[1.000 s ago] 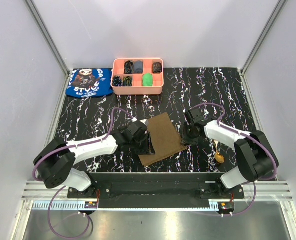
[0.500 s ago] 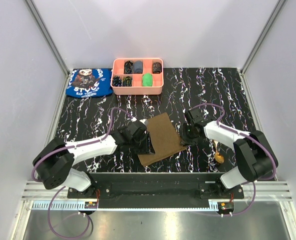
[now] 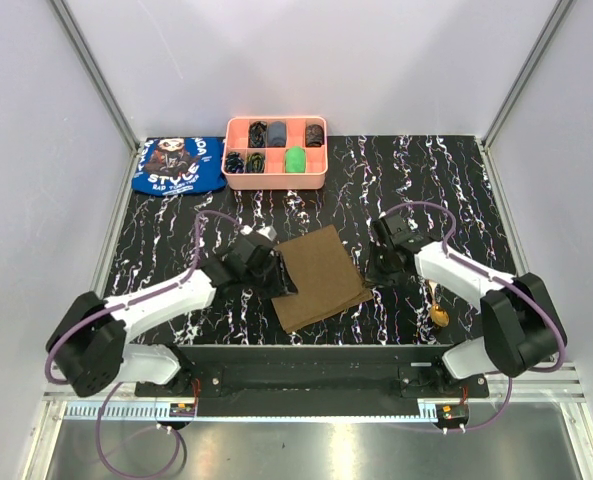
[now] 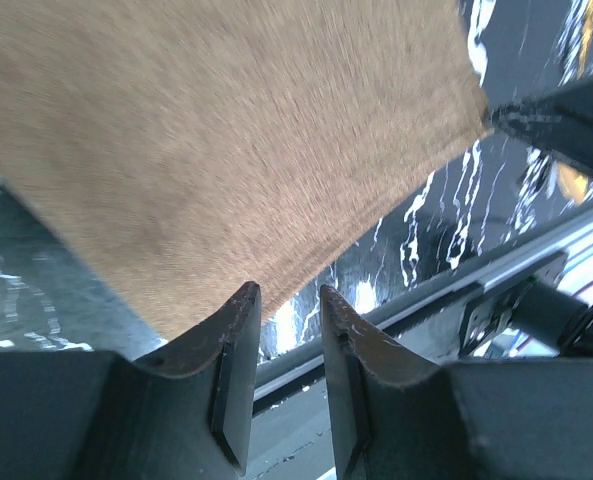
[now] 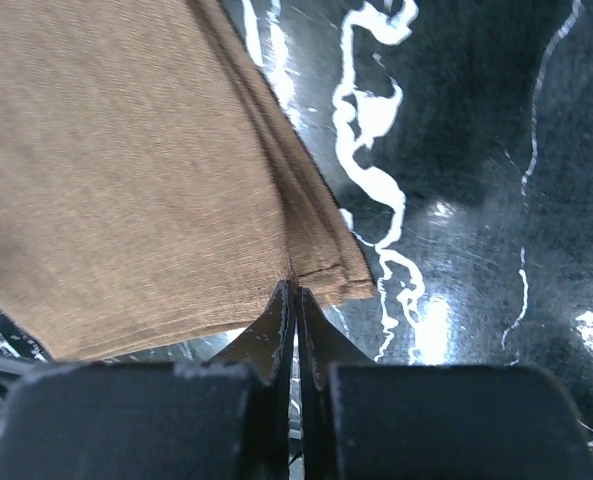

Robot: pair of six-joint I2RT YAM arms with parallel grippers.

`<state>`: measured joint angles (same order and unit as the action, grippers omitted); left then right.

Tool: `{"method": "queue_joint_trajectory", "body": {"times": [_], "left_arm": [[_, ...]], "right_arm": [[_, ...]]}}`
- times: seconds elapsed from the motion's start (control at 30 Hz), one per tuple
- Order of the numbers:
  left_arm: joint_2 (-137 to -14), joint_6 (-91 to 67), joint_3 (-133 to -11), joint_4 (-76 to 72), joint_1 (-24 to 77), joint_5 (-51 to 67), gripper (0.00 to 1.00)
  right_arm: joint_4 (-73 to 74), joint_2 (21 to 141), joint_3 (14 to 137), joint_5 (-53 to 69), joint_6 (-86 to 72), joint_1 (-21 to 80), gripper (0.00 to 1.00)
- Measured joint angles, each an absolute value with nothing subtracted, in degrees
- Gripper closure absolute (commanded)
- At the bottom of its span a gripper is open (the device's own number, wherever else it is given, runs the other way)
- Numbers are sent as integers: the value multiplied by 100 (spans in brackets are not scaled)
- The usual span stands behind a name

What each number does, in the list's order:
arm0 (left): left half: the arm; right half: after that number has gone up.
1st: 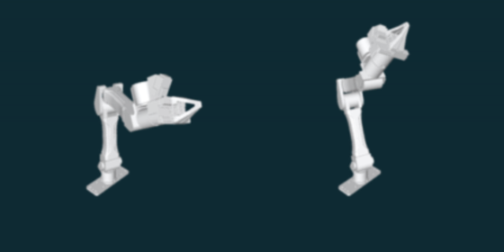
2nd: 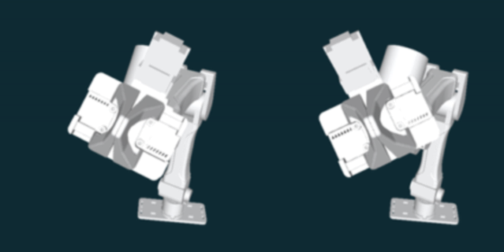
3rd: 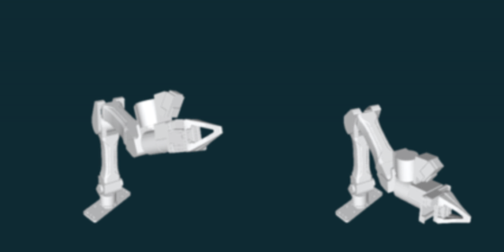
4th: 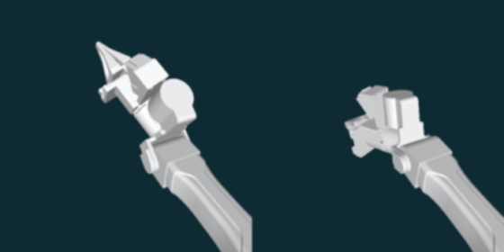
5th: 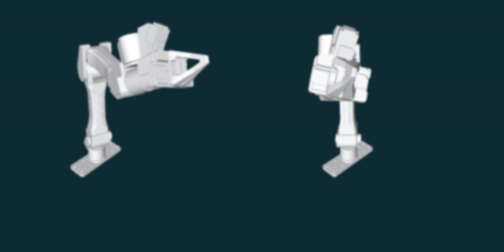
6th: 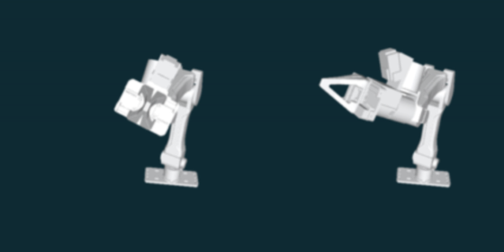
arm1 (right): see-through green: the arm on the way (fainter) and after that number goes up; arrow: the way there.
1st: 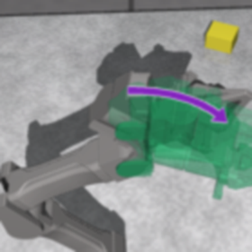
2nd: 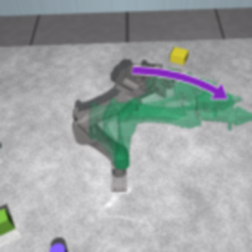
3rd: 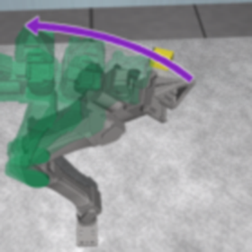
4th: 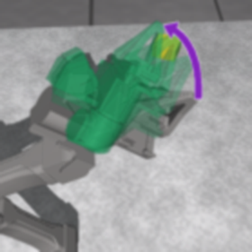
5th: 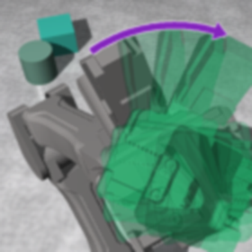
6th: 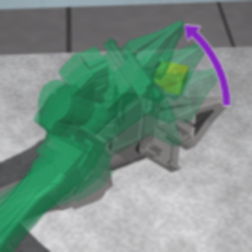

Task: Fold the napkin into a case and place the utensils inside
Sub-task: Pick up the top corner of the square-folded napkin from the center of the board, then fold the top corner of the square-folded napkin at the center of the board.

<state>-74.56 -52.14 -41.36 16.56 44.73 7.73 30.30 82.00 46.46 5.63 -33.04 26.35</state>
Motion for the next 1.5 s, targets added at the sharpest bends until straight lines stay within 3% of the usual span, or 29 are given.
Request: {"method": "queue_joint_trajectory", "body": {"times": [0.23,0.5,0.7,1.03,1.5], "left_arm": [[-6744,-5234,-3839,1758,3970,598,67],[-6737,-5395,-3336,1490,3920,685,71],[-6611,-5507,-3120,1452,3920,703,72],[-5972,-5575,-2945,1793,3920,381,76],[-4814,-5776,-2939,2749,3642,-478,74]], "right_arm": [[2899,8639,5105,1007,-3177,2738,100],[2473,10626,7140,1619,-3179,3605,100],[2335,11474,8125,2040,-3216,3905,100],[2285,12097,8759,2224,-3382,3938,100],[2189,12632,9336,2375,-3601,3944,100]]}}
